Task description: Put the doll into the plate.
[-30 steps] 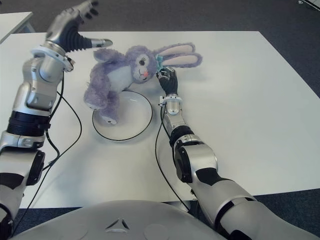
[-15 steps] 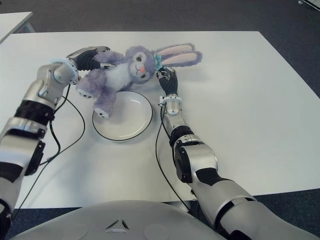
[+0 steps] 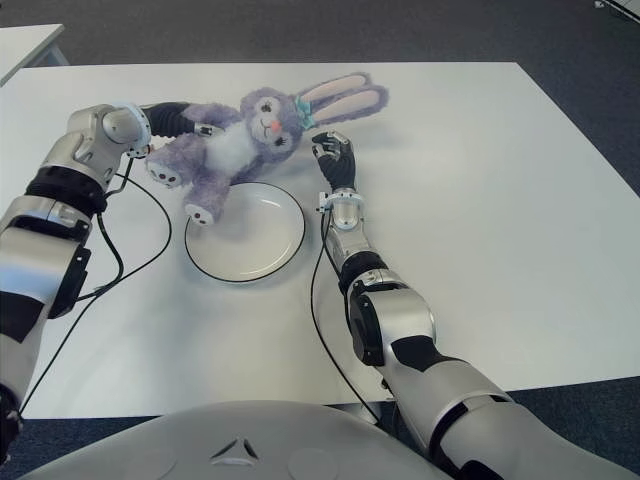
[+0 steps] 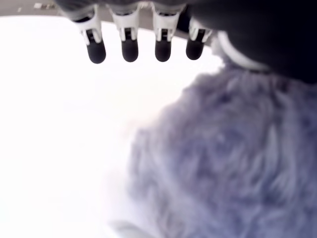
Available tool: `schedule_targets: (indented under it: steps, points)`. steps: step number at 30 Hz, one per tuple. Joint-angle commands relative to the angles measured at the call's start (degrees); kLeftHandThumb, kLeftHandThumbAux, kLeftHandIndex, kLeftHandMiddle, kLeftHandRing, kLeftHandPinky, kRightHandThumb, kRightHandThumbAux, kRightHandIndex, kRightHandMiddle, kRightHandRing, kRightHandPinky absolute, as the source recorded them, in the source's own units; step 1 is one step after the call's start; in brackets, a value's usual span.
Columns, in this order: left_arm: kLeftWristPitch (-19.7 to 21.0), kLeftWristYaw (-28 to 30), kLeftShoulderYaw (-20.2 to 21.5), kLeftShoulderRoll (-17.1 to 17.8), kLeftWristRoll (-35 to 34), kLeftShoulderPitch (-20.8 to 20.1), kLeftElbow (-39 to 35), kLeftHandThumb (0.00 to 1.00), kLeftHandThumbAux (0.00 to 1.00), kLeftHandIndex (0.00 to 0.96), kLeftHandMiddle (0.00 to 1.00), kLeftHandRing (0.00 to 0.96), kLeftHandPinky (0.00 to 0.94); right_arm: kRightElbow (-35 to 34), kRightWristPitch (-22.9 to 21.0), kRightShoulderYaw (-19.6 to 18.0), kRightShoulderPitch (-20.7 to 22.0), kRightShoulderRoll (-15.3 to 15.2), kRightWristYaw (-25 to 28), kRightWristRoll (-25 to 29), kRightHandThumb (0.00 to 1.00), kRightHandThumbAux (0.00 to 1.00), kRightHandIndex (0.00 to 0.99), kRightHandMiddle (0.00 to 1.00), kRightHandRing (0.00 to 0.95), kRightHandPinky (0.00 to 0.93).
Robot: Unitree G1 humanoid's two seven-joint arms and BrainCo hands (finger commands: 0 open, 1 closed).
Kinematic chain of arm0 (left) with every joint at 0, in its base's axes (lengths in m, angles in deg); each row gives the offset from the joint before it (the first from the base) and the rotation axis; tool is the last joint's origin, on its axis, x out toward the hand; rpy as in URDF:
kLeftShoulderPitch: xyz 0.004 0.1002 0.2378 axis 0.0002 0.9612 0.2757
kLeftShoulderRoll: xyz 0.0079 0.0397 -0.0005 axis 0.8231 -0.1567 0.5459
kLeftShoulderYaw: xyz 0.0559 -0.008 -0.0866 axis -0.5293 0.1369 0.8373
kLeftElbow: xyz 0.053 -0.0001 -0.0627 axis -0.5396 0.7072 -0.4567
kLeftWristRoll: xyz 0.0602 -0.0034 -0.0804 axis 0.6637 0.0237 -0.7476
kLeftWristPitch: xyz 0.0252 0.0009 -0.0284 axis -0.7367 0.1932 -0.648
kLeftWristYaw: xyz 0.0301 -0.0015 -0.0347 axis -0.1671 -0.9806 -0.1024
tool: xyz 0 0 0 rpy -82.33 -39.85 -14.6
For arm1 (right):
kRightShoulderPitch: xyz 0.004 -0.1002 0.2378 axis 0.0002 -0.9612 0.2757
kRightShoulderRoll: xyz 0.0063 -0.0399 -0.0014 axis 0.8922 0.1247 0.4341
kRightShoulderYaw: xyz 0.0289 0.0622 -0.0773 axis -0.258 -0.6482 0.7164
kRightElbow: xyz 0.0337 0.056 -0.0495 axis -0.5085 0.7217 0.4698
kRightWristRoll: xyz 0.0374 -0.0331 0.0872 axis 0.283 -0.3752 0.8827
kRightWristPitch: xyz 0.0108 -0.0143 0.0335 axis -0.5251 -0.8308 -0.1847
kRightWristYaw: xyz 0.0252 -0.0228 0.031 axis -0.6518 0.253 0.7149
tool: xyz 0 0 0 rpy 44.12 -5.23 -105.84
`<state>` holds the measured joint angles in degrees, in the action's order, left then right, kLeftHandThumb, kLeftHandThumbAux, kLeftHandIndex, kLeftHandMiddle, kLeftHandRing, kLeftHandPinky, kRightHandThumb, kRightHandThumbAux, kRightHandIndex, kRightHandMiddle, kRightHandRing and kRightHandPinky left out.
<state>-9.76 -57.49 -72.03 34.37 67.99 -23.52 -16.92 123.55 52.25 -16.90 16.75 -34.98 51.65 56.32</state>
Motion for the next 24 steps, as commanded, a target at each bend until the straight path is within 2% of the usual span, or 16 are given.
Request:
schedule_targets:
  steps: [1,3,4,5,6,8,10,13,15,16,17,20,24]
  points:
    - [-0.7,5.8,-2.1,-3.2,-1.4,1.1,5.3,0.06,0.308,0.0,0.0,0.0,0.037,8.0,-7.5,-0.2,-12.3,2.9,-0.1,0.1,0.682,0.739,0.411,0.369,0.364,0.342]
    - [-1.3,5.8,-2.1,-3.1,-1.8,1.0,5.6,0.058,0.317,0.0,0.0,0.0,0.048,8.0,-7.4,-0.2,-12.3,2.9,-0.1,0.1,0.681,0.739,0.411,0.368,0.363,0.343]
    - [-1.5,5.8,-2.0,-3.0,-2.1,1.1,5.6,0.051,0.33,0.0,0.0,0.102,0.229,8.0,-7.4,-0.2,-12.3,2.9,0.0,0.2,0.682,0.739,0.411,0.368,0.363,0.347]
    - [-1.6,5.7,-2.0,-3.0,-2.3,1.1,5.7,0.045,0.348,0.0,0.042,0.177,0.322,8.0,-7.3,-0.2,-12.3,3.0,0.0,0.2,0.682,0.739,0.411,0.368,0.363,0.345]
    - [-1.5,5.7,-1.9,-3.0,-2.6,1.2,5.7,0.044,0.35,0.0,0.049,0.19,0.337,8.0,-7.3,-0.3,-12.4,3.0,0.0,0.2,0.682,0.739,0.411,0.368,0.362,0.345]
    - [-0.5,5.5,-1.3,-3.2,-3.4,1.3,5.8,0.036,0.404,0.0,0.196,0.304,0.408,7.9,-7.3,-0.3,-12.4,3.0,0.1,0.3,0.681,0.739,0.411,0.368,0.36,0.336]
    - [1.2,5.0,-0.6,-3.6,-4.4,1.3,6.0,0.034,0.426,0.0,0.252,0.34,0.426,7.9,-7.3,-0.3,-12.4,3.0,0.1,0.3,0.681,0.739,0.411,0.367,0.359,0.334]
    - [3.4,4.4,0.0,-4.0,-5.4,1.4,5.9,0.044,0.477,0.09,0.336,0.421,0.498,8.0,-7.3,-0.4,-12.4,3.1,0.1,0.3,0.68,0.739,0.41,0.366,0.358,0.336]
    - [4.1,4.0,-0.3,-4.1,-5.3,1.4,5.6,0.046,0.483,0.104,0.347,0.432,0.508,8.0,-7.4,-0.4,-12.4,3.1,0.0,0.3,0.679,0.739,0.41,0.366,0.358,0.336]
    - [4.4,3.3,-0.6,-4.2,-5.2,1.5,5.3,0.059,0.491,0.191,0.433,0.497,0.569,8.0,-7.4,-0.4,-12.4,3.1,-0.1,0.3,0.679,0.74,0.41,0.366,0.357,0.34]
    - [4.6,2.9,-0.8,-4.3,-5.2,1.6,5.1,0.071,0.505,0.319,0.579,0.626,0.69,8.0,-7.4,-0.4,-12.3,3.1,-0.2,0.3,0.679,0.74,0.409,0.366,0.357,0.341]
    - [4.5,0.5,-0.3,-4.3,-5.7,2.4,4.1,0.097,0.517,0.397,0.661,0.706,0.789,8.0,-7.5,-0.4,-12.3,3.2,-0.3,0.4,0.678,0.74,0.408,0.365,0.356,0.335]
    - [4.0,-4.5,0.4,-4.3,-6.2,4.0,2.1,0.12,0.535,0.443,0.702,0.738,0.824,8.0,-7.7,-0.4,-12.3,3.2,-0.5,0.3,0.678,0.74,0.408,0.363,0.353,0.327]
